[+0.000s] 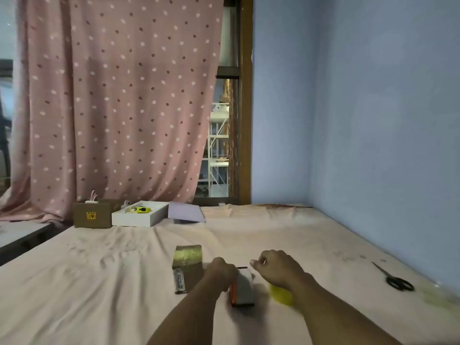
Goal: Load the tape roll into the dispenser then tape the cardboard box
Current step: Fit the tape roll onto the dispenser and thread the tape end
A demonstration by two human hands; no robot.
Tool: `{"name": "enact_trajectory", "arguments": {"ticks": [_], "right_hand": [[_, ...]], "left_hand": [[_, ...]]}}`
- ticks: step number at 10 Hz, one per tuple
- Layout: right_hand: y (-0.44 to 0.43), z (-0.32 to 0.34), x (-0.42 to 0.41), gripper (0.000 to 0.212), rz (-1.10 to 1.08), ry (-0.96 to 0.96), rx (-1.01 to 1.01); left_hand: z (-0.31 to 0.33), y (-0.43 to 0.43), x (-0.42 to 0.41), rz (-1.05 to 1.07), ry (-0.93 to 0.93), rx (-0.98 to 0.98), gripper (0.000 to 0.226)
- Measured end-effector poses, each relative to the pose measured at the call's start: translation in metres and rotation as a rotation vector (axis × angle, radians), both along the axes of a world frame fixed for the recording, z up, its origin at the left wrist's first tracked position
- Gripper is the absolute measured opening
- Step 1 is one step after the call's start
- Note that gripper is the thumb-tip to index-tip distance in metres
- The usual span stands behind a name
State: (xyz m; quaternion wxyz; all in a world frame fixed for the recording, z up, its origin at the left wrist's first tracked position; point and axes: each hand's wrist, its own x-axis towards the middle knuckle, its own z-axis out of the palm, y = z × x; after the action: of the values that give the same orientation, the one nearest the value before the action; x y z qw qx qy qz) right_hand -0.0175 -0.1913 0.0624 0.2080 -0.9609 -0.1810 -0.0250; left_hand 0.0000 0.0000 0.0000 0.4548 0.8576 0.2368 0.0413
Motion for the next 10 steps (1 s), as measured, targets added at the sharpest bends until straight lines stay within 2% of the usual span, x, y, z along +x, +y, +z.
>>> {"name": "enact_trajectory", "arguments": {"ticks": [1,2,3,4,6,8,10], "right_hand": [[0.008,-0.006,0.001,0.048,0.029,0.064,-0.011],[0.017,-0.014,0.002,0.043,0.038,0.204,0.073],[0.020,-0.023,0.013,0.039,0.007,0.285,0.270],[0.022,-0.018,0.019,0.034,-0.023,0.312,0.404],[0.021,0.001,0.027,0.007,-0.076,0.303,0.519],[0.024,0.018,0.051,0.020,-0.098,0.165,0.509],[0.021,0.007,0.078,0.027,-0.212,0.007,0.308]], "left_hand": [[0.001,0.000,-0.004,0.029,-0.036,-0.085,0.040],[0.011,-0.004,-0.013,0.024,-0.043,-0.149,0.010],[0.014,-0.001,-0.012,0.055,-0.083,-0.322,0.010],[0.015,-0.001,-0.018,0.084,-0.176,-0.589,0.017],[0.018,0.005,-0.012,0.151,-0.279,-0.726,0.014],[0.016,0.007,0.004,0.210,-0.326,-0.772,0.028],[0.007,0.005,0.018,0.251,-0.343,-0.740,0.027]]}}
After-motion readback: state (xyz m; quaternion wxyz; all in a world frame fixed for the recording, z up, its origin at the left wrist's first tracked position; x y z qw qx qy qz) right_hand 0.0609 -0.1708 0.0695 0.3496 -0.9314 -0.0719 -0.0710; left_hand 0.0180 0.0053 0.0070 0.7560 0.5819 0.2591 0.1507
